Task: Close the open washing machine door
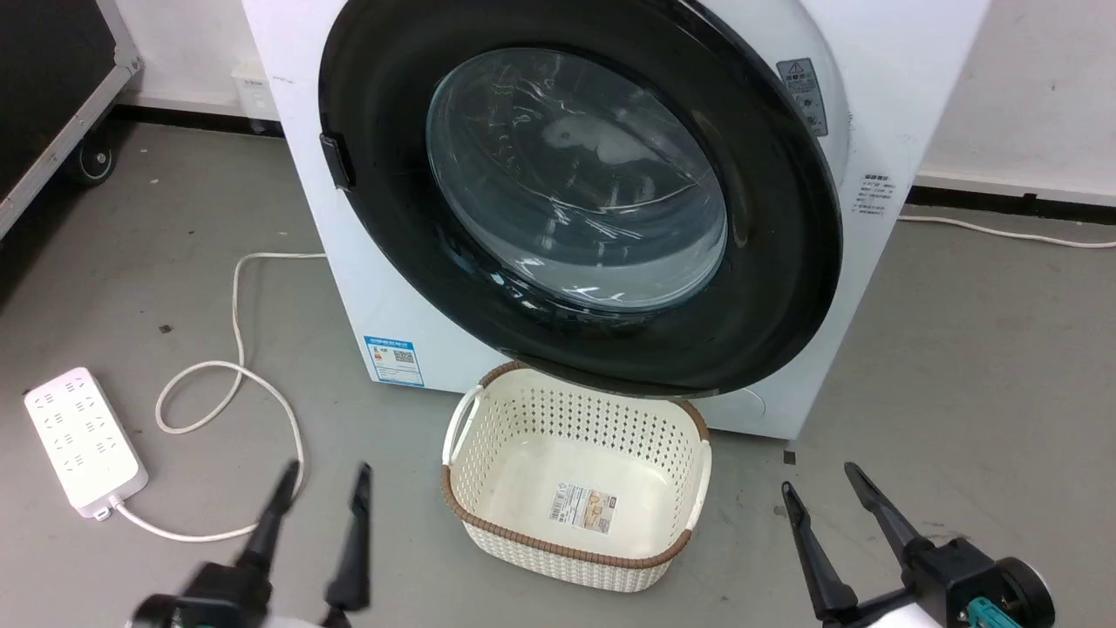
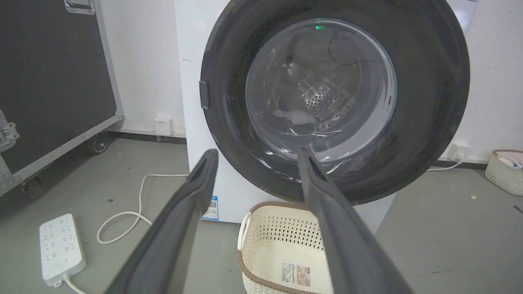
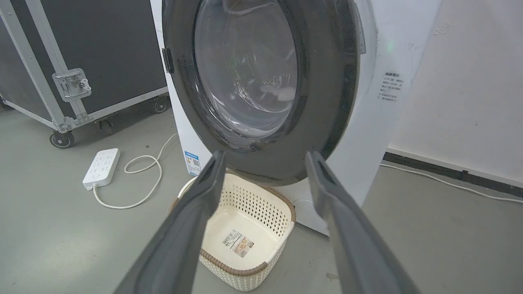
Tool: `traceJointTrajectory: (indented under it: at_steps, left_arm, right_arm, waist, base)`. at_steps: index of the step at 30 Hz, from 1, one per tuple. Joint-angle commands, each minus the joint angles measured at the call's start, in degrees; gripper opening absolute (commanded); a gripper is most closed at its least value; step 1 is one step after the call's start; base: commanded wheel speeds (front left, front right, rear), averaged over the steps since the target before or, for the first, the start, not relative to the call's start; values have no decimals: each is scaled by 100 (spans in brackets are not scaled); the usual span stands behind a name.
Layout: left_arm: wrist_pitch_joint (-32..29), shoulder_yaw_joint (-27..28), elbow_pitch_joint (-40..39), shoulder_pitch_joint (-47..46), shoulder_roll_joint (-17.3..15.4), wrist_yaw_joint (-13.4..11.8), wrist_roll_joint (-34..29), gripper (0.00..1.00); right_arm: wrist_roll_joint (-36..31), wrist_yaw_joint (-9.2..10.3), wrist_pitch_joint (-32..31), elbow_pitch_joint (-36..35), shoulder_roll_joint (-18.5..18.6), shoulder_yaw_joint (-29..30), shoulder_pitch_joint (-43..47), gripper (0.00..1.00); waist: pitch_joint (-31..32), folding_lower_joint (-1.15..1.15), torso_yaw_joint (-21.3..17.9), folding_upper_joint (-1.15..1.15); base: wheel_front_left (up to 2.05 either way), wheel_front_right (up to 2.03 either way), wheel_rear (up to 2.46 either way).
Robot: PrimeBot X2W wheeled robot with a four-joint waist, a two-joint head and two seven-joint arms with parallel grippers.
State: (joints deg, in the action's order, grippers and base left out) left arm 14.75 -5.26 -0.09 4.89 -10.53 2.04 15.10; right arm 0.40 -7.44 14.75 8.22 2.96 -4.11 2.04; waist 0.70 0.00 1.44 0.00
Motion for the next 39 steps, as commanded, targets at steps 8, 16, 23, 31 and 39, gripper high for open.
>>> traceJointTrajectory:
  at_steps: [8,16,23,31,39]
  left_arm:
    - [24,-301,365,69,166,217,-757,100]
    - [24,-305,219,-289,244,301,-1005,100]
    - [25,-405,23,-688,290,336,-1243,100]
    - [25,-519,53,-1136,393,362,-1305,100]
    - [25,-476,120,-1310,454,365,-1281,100]
  right_arm:
    - [84,-5,25,-3,-8,51,112,35]
    - [136,-5,17,-123,-2,-151,-273,0]
    - [379,-5,-342,-75,603,-676,-1499,0]
    - [1054,-5,-755,571,1448,-814,-3132,0]
    - [1466,-5,-1037,1444,2126,-1174,-4401,0]
  waist:
    - [-114,0,85,0]
    - [-635,0,122,0]
    - [-1368,0,191,0]
    - [-1976,0,454,0]
    - [-2291,0,634,0]
  base:
    - [0,0,0]
    - [0,0,0]
    - [0,0,0]
    - [0,0,0]
    - [0,0,0]
